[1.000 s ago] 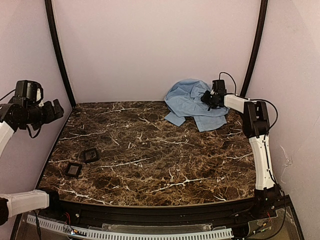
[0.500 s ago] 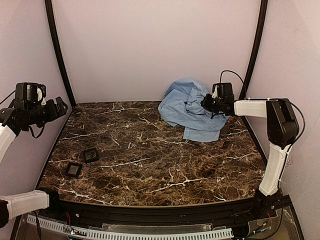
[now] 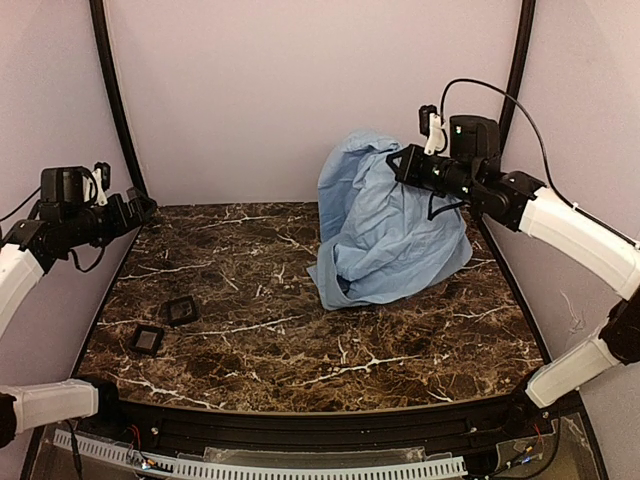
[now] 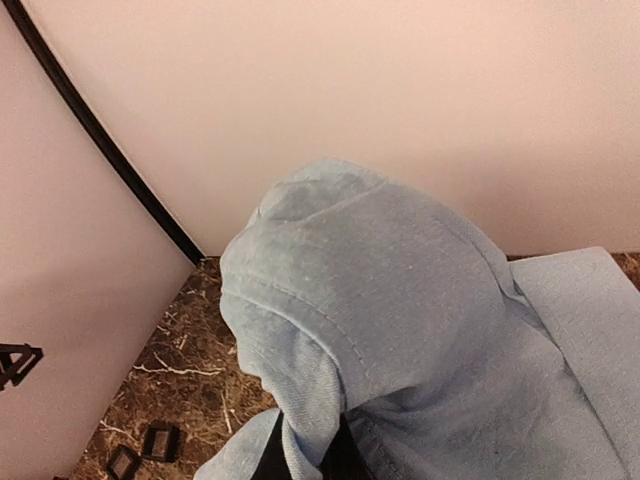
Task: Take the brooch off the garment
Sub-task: Pick up the crumpled clothing from the corner of the board, then place the crumpled clothing at the center of the board.
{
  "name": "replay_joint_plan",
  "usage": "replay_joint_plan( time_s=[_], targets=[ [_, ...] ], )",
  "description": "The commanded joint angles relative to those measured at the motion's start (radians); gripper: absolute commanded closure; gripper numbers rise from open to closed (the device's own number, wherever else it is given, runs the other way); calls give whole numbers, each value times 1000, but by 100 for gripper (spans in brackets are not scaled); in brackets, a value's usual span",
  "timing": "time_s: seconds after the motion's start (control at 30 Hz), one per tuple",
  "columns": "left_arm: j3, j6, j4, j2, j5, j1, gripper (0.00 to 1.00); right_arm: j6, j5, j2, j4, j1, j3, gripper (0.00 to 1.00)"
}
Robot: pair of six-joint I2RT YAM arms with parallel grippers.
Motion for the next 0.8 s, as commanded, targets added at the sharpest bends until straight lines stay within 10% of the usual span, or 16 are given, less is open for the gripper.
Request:
replay_joint_plan(
  time_s=[0.0,0.37,0.77],
  targets=[
    [-35,-59,130,13,82,-28,0,-88,12,-9,-67,74,181,100],
    [-26,-94,150,6,53,-106,0,-242,155,170,-196,400,560,100],
    [47,-60,212,94,166,-175,0,-269,576,208,-241,352,514,100]
  ],
)
